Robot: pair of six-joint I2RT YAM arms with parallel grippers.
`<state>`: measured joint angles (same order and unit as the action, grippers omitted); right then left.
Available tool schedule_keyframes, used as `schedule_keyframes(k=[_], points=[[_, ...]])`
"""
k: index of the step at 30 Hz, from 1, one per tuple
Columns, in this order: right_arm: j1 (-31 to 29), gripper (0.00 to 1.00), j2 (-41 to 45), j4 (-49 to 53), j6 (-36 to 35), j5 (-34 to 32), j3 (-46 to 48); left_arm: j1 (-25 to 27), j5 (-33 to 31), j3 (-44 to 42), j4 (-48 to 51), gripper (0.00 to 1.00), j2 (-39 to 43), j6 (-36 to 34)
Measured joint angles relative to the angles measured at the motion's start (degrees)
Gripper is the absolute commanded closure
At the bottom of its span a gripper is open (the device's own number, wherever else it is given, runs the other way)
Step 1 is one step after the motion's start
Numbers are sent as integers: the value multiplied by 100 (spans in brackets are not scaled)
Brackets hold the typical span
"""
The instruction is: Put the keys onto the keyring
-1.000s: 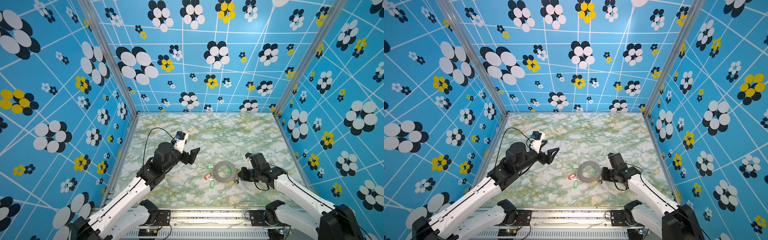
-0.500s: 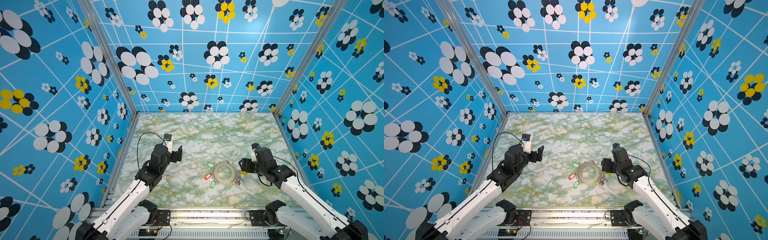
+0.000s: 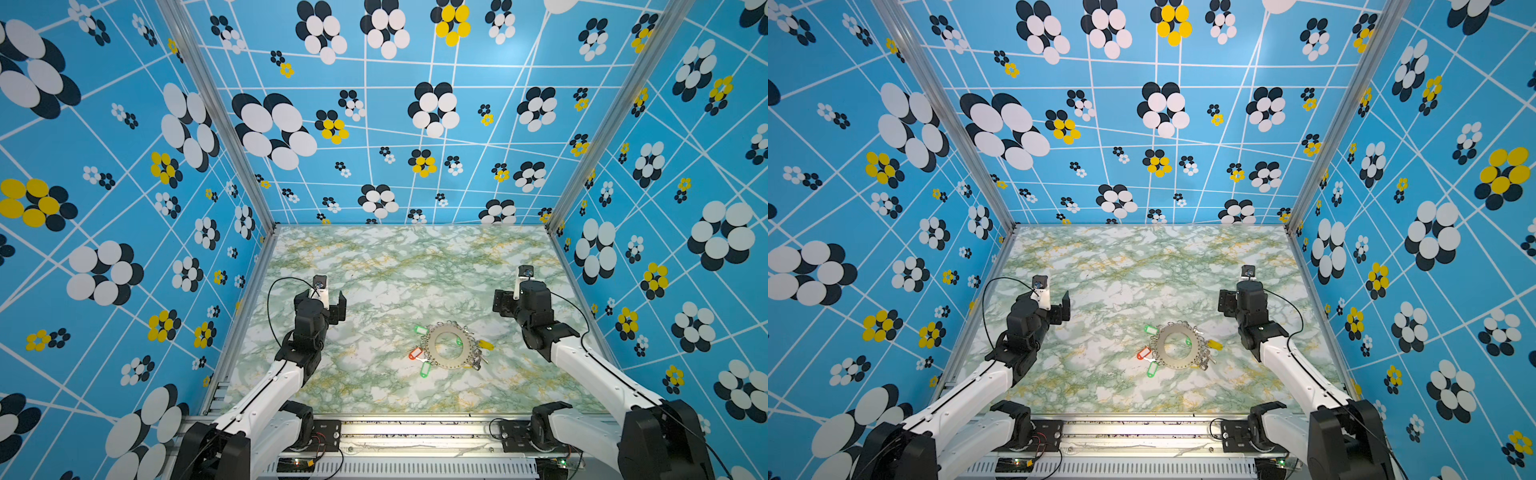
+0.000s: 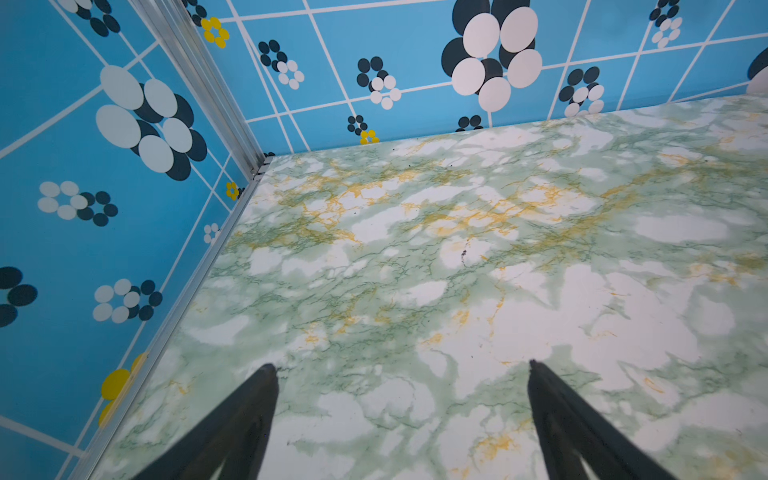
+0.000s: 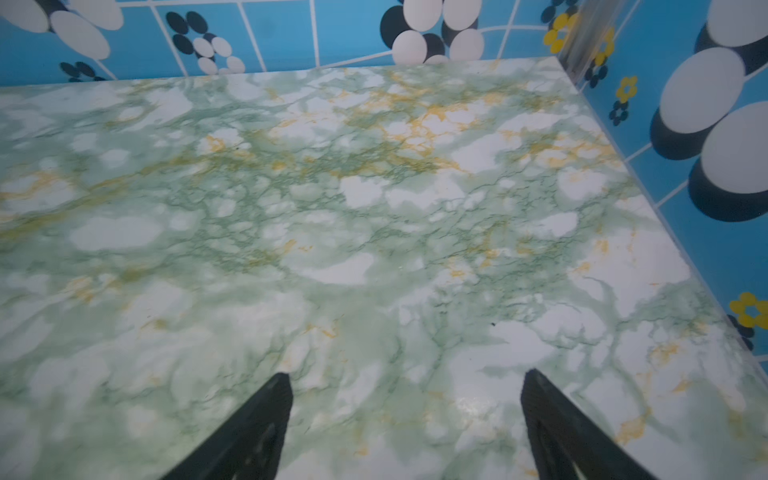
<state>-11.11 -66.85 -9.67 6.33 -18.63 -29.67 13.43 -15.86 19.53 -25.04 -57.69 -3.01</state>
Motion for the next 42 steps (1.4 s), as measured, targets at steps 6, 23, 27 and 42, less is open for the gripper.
schedule_keyframes(k=[6, 23, 27, 42], points=[[7, 5, -1075, -1650, -566, -791, 476, -280, 20, -175, -977, 5, -669, -26], [44, 5, -1943, -4245, -894, -1062, 929, -422, 225, -745, -4415, 5, -3268, -273], [44, 4, -1947, -4481, -894, -1038, 955, -476, 205, -780, -4623, 5, -3453, -236], [221, 1, -2494, -5829, -855, -688, 1661, -533, 208, -656, -4664, 2, -3445, -133]])
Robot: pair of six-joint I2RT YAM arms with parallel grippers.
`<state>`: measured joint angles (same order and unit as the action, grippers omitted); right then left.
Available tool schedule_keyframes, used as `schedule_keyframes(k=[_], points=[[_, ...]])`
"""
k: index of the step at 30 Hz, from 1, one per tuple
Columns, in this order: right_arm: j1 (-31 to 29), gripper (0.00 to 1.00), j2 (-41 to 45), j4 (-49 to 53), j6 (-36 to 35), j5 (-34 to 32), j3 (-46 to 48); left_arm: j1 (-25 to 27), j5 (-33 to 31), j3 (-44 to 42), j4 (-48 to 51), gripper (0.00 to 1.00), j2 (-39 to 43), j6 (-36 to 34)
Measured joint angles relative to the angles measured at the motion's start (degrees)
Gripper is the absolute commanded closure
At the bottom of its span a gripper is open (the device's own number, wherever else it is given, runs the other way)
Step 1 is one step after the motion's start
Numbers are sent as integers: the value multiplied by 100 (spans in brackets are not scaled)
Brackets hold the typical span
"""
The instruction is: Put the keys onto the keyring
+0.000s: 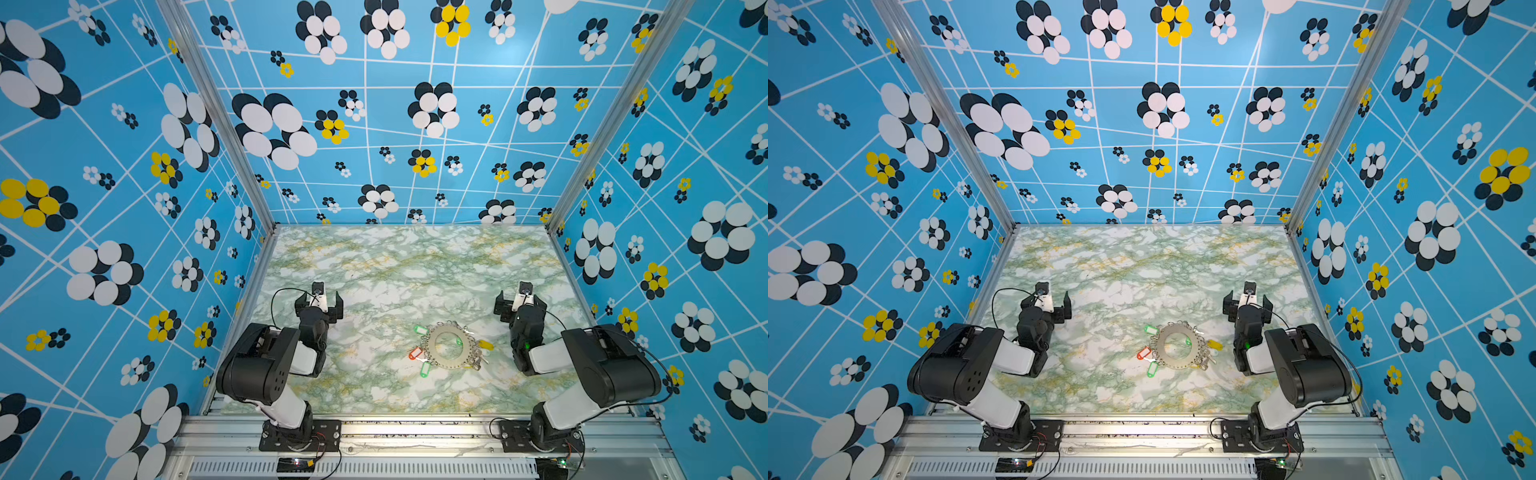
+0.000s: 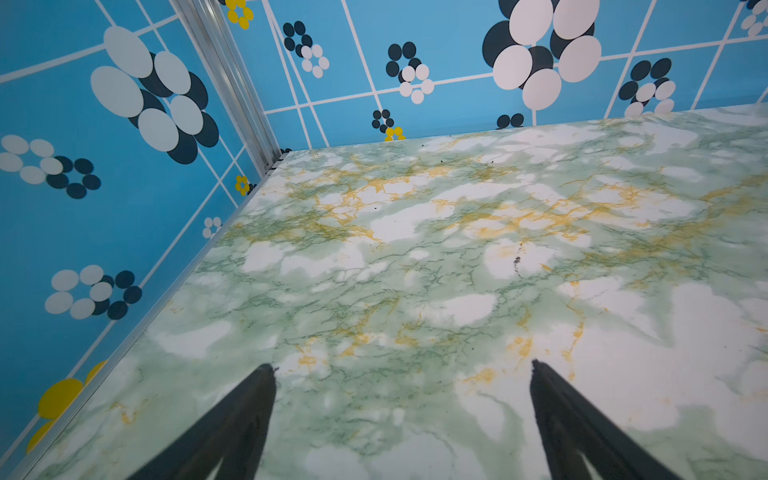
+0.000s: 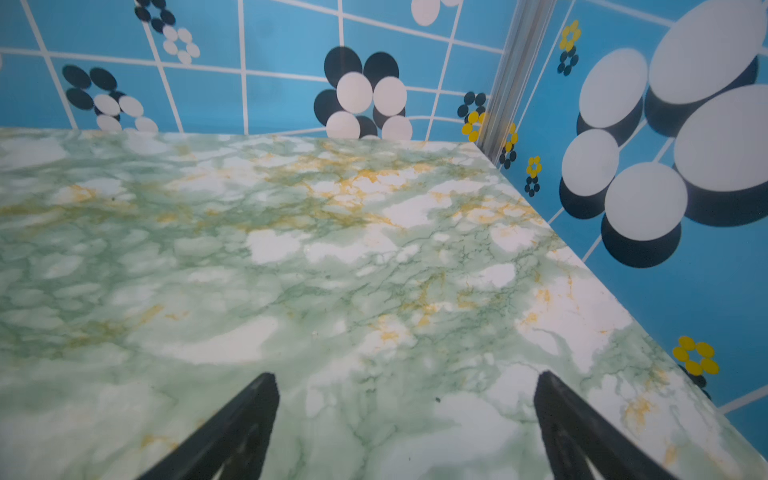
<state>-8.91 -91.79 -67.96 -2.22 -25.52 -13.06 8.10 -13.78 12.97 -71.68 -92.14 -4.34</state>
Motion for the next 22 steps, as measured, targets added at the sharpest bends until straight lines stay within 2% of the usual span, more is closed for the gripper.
schedule_keyframes(k=[22], points=[[0, 1, 2, -13, 7, -98, -254, 0, -173, 201, 361, 1, 55, 70]])
